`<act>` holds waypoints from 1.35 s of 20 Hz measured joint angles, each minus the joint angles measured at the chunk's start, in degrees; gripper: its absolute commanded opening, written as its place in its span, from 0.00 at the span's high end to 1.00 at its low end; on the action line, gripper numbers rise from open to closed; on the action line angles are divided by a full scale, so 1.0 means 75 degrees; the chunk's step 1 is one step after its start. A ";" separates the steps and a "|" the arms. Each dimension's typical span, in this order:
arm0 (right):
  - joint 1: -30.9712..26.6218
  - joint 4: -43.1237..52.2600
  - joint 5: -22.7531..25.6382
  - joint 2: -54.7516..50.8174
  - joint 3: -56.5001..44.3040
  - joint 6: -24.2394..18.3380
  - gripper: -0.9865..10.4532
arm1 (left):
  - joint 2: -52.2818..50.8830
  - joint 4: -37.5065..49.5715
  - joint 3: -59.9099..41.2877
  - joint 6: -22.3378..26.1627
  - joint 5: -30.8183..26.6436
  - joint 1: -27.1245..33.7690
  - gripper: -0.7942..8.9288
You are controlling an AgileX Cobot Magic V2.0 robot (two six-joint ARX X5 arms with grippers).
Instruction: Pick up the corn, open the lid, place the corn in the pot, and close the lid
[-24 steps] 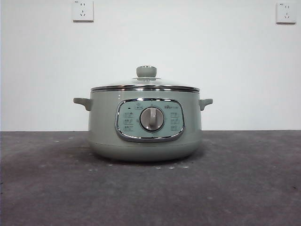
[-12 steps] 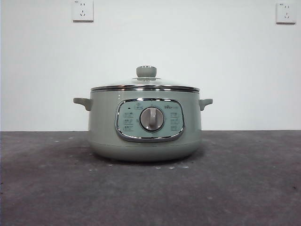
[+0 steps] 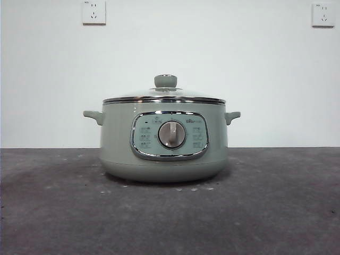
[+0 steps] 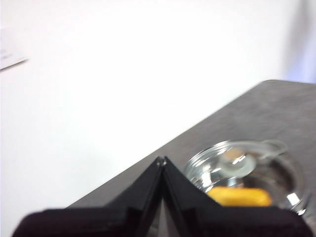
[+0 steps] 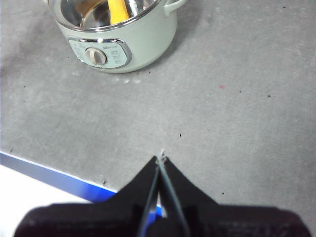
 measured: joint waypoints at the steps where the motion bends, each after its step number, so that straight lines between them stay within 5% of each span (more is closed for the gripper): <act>1: 0.0000 0.0000 0.0003 0.0000 0.0000 0.0000 0.91 | -0.0527 0.0420 -0.0866 -0.0006 -0.0009 0.0265 0.92; 7: 0.0000 0.0000 0.0003 0.0000 0.0000 0.0000 0.91 | -0.3235 0.2113 -0.5421 -0.0740 -0.0154 0.0804 0.92; 11: 0.0000 0.0000 0.0003 0.0003 0.0000 0.0000 0.91 | -0.4412 0.2148 -0.7157 -0.1425 -0.0589 0.0813 0.92; 18: 0.0000 0.0000 0.0000 0.0006 0.0000 -0.0003 0.91 | -0.5400 0.1941 -0.8119 -0.2189 -0.1367 0.0816 0.92; 27: 0.0000 0.0000 0.0003 0.0006 0.0000 -0.0003 0.91 | -0.5193 0.2005 -0.8119 -0.2320 -0.1201 0.0813 0.92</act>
